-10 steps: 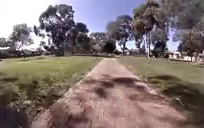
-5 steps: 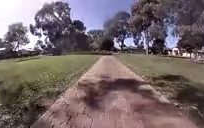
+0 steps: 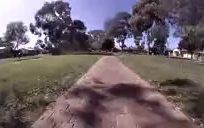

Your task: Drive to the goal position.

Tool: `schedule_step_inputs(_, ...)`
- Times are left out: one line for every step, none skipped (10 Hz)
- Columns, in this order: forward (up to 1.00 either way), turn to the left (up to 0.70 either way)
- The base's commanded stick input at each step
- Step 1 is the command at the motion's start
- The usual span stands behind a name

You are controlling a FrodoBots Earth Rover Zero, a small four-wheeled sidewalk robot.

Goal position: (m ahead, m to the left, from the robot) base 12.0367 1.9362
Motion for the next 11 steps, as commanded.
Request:
schedule_step_inputs(0.70,0.00)
schedule_step_inputs(0.70,0.00)
schedule_step_inputs(0.70,0.00)
schedule_step_inputs(0.70,0.00)
schedule_step_inputs(0.70,0.00)
schedule_step_inputs(0.70,0.00)
schedule_step_inputs(0.70,0.00)
schedule_step_inputs(0.70,0.00)
schedule_step_inputs(0.70,0.00)
schedule_step_inputs(0.70,0.00)
schedule_step_inputs(0.70,0.00)
